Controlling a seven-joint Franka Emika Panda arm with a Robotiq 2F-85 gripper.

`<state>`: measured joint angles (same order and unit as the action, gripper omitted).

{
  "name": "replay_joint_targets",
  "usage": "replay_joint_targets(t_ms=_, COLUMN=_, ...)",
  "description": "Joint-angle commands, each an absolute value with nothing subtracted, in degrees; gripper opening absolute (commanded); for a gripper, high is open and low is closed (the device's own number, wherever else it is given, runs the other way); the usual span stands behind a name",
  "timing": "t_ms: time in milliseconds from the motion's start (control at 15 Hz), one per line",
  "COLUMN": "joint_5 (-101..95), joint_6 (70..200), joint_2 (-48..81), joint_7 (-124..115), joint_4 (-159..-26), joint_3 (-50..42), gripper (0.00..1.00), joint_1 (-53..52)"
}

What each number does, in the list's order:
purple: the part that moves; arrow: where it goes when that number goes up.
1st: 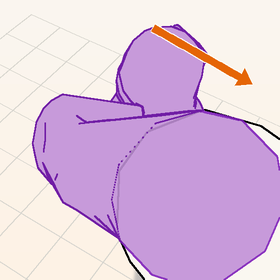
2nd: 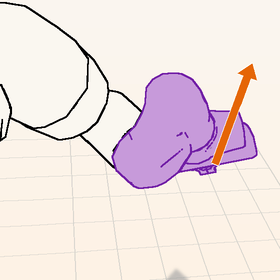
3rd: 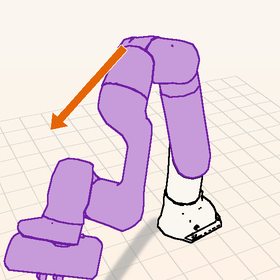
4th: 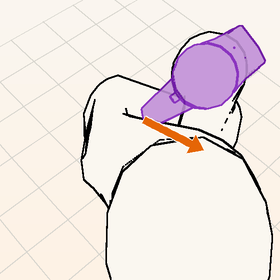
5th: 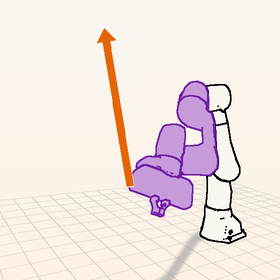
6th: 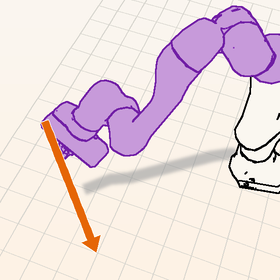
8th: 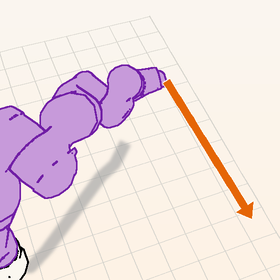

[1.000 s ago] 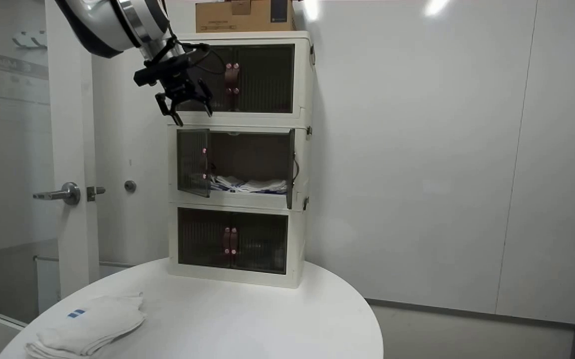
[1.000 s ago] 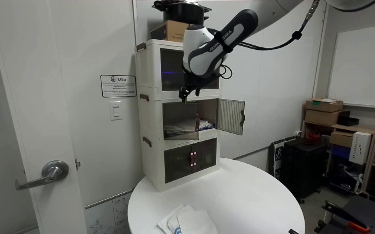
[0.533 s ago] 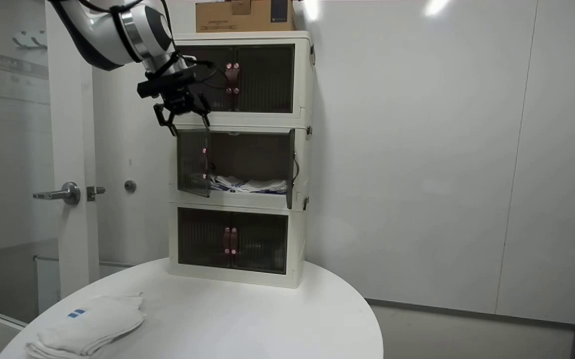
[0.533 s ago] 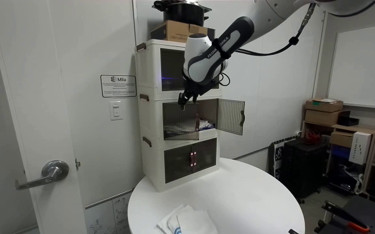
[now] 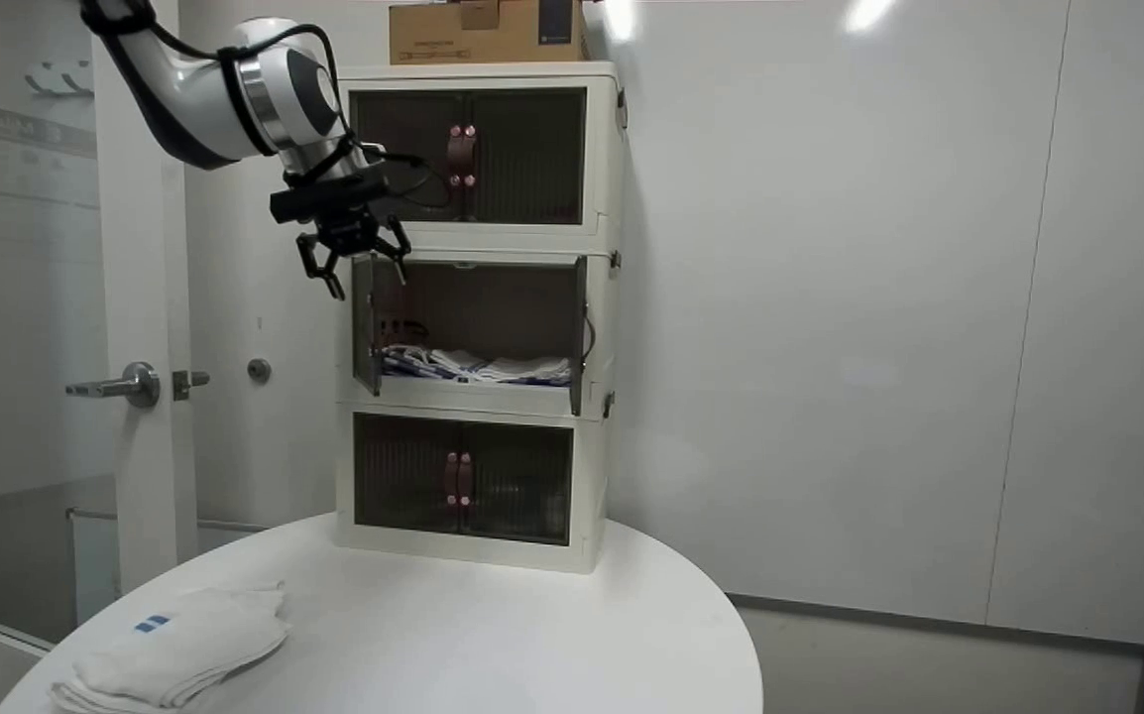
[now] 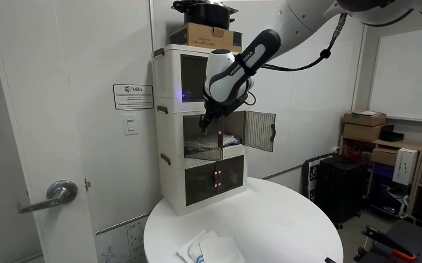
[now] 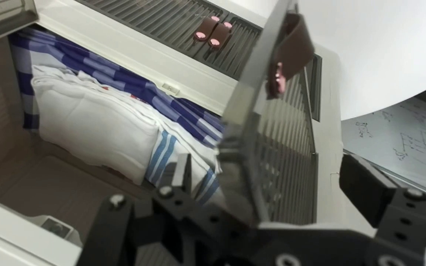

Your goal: Open the right and left middle cabinet doors, respectively

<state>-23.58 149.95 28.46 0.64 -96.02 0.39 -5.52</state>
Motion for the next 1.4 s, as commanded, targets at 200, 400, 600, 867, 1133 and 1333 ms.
replay_joint_targets(t_ms=200, joint_5=-24.0, joint_6=148.3, joint_2=28.0, joint_7=0.3, joint_4=-95.7, joint_3=-1.0, gripper=1.0, joint_1=-9.3)
replay_joint_targets(t_ms=400, joint_5=-24.9, joint_6=146.6, joint_2=28.1, joint_7=-1.0, joint_4=-95.0, joint_3=-1.3, gripper=1.0, joint_1=-11.6)
replay_joint_targets(t_ms=600, joint_5=-25.5, joint_6=144.3, joint_2=28.2, joint_7=-2.1, joint_4=-94.2, joint_3=-1.4, gripper=1.0, joint_1=-13.6)
replay_joint_targets(t_ms=867, joint_5=-26.3, joint_6=140.1, joint_2=28.5, joint_7=-4.6, joint_4=-92.9, joint_3=-1.2, gripper=1.0, joint_1=-16.3)
replay_joint_targets(t_ms=1133, joint_5=-27.8, joint_6=137.3, joint_2=28.7, joint_7=-7.5, joint_4=-91.6, joint_3=-0.8, gripper=1.0, joint_1=-18.6)
replay_joint_targets(t_ms=1333, joint_5=-29.1, joint_6=136.3, joint_2=28.7, joint_7=-9.7, joint_4=-90.8, joint_3=-0.9, gripper=1.0, joint_1=-19.9)
